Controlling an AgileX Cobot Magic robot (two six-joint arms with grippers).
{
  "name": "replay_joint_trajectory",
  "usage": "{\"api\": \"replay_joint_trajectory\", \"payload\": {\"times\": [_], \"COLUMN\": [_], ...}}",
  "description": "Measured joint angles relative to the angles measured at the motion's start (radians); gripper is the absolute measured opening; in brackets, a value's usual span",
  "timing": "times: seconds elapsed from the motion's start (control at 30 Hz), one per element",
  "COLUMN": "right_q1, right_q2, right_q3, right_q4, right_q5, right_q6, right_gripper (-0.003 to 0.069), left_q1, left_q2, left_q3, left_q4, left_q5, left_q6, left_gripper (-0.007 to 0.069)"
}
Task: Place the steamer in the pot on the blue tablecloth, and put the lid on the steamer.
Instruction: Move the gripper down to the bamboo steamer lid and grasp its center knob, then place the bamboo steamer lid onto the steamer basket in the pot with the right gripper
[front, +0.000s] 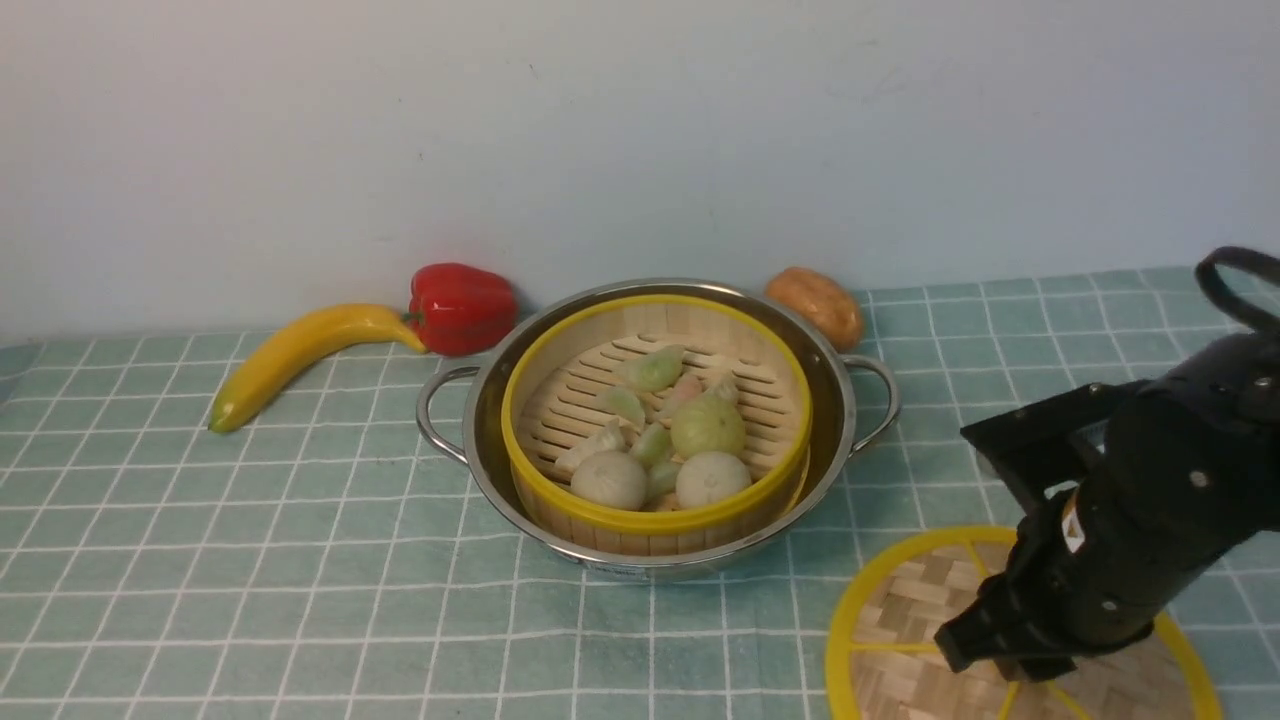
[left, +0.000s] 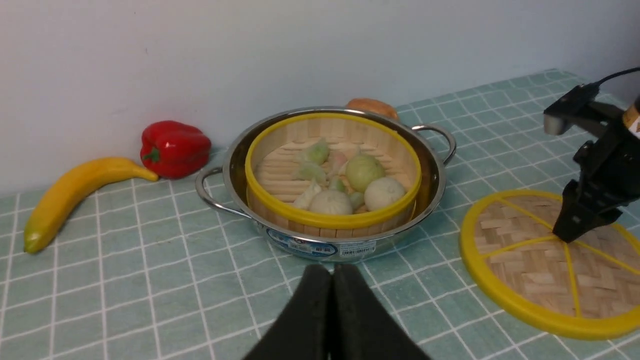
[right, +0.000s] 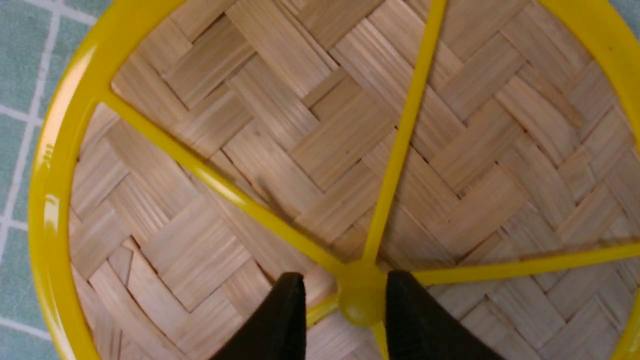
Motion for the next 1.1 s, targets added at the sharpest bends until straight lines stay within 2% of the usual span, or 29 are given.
{"api": "replay_joint_trajectory", "payload": {"times": [0.1, 0.23, 0.37, 0.5, 0.63, 0.7, 0.73, 0.9, 1.1], "right_q1": [0.0, 0.0, 0.0, 0.0, 0.0, 0.0, 0.0, 0.001, 0.038], "right_q2": [0.034, 0.038, 0.013, -0.042, 0.003, 0.035, 0.091, 0.316, 0.485], "right_q3": [-0.001, -0.016, -0.1, -0.263, -0.596, -0.665, -0.777, -1.071, -1.203], "right_q4": [-0.013, -0.037, -0.054, -0.02, 0.094, 0.112, 0.13, 0.17, 0.188], "right_q5": [-0.007, 0.007, 0.144, 0.276, 0.381, 0.388, 0.392, 0.392, 0.393], "right_q6": [-0.001, -0.001, -0.002, -0.025, -0.134, -0.149, -0.163, -0.172, -0.171], "right_gripper": [0.0224, 0.0144, 0.0144, 0.0144, 0.0144, 0.0144, 0.0144, 0.0144, 0.0144], "left_q1": [0.0, 0.0, 0.0, 0.0, 0.0, 0.0, 0.0, 0.0, 0.0], "left_q2": [0.0, 0.0, -0.001, -0.001, -0.001, -0.001, -0.001, -0.001, -0.001], "left_q3": [0.0, 0.0, 0.0, 0.0, 0.0, 0.0, 0.0, 0.0, 0.0], "left_q4": [-0.003, -0.004, -0.006, -0.006, -0.006, -0.006, -0.006, -0.006, -0.006], "left_q5": [-0.001, -0.001, -0.001, -0.001, -0.001, -0.001, -0.001, -0.001, -0.001], "left_q6": [0.005, 0.005, 0.006, 0.006, 0.006, 0.007, 0.009, 0.009, 0.012], "left_gripper": [-0.0008, -0.0008, -0.0008, -0.0008, -0.0008, -0.0008, -0.0008, -0.0008, -0.0007]}}
